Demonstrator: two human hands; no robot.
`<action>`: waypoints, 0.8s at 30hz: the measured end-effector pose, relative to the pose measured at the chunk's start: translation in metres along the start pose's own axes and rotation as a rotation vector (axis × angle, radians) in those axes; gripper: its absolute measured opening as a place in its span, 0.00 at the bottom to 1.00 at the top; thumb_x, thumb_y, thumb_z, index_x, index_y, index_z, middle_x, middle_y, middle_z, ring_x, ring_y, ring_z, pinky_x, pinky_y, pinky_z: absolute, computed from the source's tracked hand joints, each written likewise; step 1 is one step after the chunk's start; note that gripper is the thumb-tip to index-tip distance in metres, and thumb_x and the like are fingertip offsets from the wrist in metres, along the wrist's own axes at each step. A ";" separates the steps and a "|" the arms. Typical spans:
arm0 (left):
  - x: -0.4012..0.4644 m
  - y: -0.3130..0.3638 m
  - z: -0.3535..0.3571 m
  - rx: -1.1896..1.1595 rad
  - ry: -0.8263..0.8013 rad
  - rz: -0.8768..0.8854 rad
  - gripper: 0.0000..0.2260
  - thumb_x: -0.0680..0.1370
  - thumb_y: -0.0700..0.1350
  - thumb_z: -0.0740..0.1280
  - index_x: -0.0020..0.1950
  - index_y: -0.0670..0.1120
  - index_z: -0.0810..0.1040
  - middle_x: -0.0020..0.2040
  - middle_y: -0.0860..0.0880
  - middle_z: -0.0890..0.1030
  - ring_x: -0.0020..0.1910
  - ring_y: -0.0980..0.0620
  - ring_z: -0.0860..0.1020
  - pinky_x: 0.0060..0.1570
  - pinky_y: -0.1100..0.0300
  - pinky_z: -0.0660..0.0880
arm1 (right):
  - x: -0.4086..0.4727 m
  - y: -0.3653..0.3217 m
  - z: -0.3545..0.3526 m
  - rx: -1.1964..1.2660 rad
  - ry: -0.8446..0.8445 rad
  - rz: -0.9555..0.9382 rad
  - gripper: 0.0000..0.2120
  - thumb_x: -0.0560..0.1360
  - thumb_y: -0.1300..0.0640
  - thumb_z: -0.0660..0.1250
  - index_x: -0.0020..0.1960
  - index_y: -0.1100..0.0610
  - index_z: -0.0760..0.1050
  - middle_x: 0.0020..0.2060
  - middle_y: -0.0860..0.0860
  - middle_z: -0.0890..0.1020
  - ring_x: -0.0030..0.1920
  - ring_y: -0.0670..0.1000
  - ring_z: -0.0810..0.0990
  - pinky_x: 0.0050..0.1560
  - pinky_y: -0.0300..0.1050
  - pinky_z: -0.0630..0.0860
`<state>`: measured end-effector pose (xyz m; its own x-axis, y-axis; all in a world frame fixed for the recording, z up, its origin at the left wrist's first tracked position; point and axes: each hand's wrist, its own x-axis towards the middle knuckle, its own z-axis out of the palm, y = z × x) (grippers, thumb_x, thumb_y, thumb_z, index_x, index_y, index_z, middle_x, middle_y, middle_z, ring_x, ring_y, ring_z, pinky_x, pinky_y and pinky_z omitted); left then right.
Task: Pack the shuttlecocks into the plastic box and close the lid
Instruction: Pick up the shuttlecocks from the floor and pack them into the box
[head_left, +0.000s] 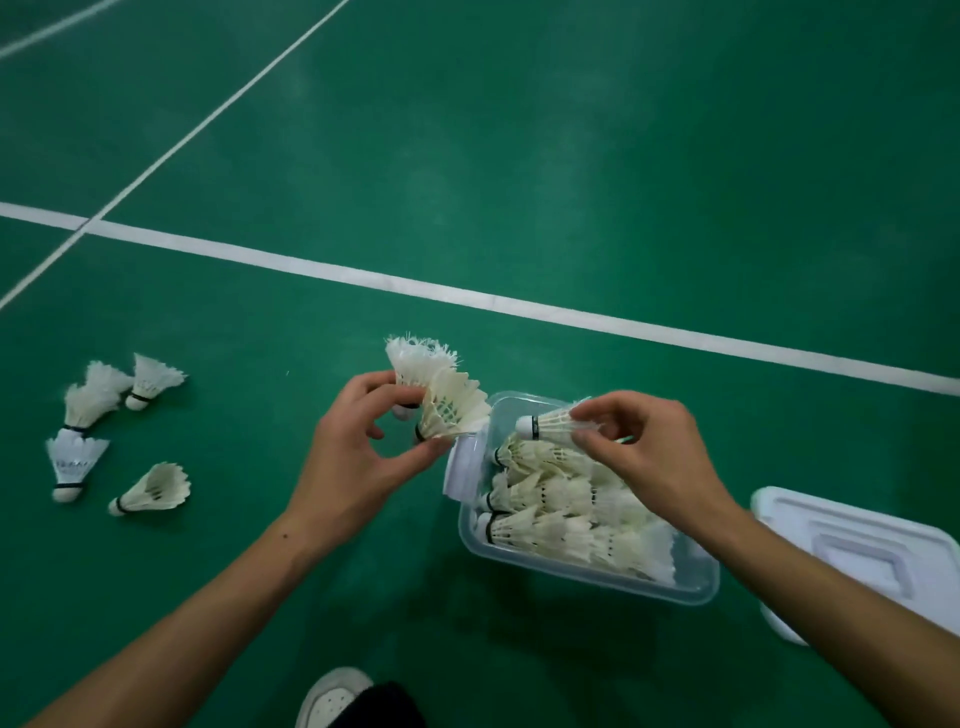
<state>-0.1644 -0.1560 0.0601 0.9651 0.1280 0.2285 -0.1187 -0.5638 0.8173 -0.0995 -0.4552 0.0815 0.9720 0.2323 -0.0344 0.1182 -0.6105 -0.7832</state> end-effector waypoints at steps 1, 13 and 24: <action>-0.002 0.001 0.001 -0.004 0.011 -0.004 0.19 0.69 0.56 0.81 0.56 0.63 0.79 0.61 0.58 0.77 0.55 0.61 0.78 0.47 0.60 0.75 | -0.009 0.003 0.006 -0.012 -0.016 0.010 0.08 0.74 0.57 0.79 0.52 0.49 0.86 0.40 0.40 0.86 0.42 0.40 0.84 0.43 0.33 0.80; 0.003 -0.007 0.028 0.032 -0.037 -0.012 0.20 0.69 0.56 0.81 0.58 0.56 0.83 0.63 0.53 0.78 0.60 0.56 0.78 0.49 0.69 0.72 | -0.002 0.019 0.082 -0.187 -0.061 -0.030 0.09 0.77 0.57 0.76 0.58 0.53 0.86 0.48 0.47 0.89 0.43 0.40 0.83 0.53 0.35 0.81; 0.008 -0.014 0.035 0.131 -0.183 -0.012 0.20 0.70 0.60 0.75 0.59 0.56 0.83 0.64 0.53 0.77 0.59 0.61 0.77 0.51 0.72 0.70 | 0.011 0.023 0.094 0.063 -0.167 0.114 0.13 0.76 0.54 0.78 0.58 0.48 0.80 0.44 0.44 0.84 0.42 0.35 0.81 0.41 0.27 0.76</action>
<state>-0.1474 -0.1758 0.0323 0.9940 -0.0079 0.1092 -0.0867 -0.6658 0.7410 -0.1051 -0.3955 0.0042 0.9306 0.2896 -0.2237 -0.0092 -0.5927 -0.8054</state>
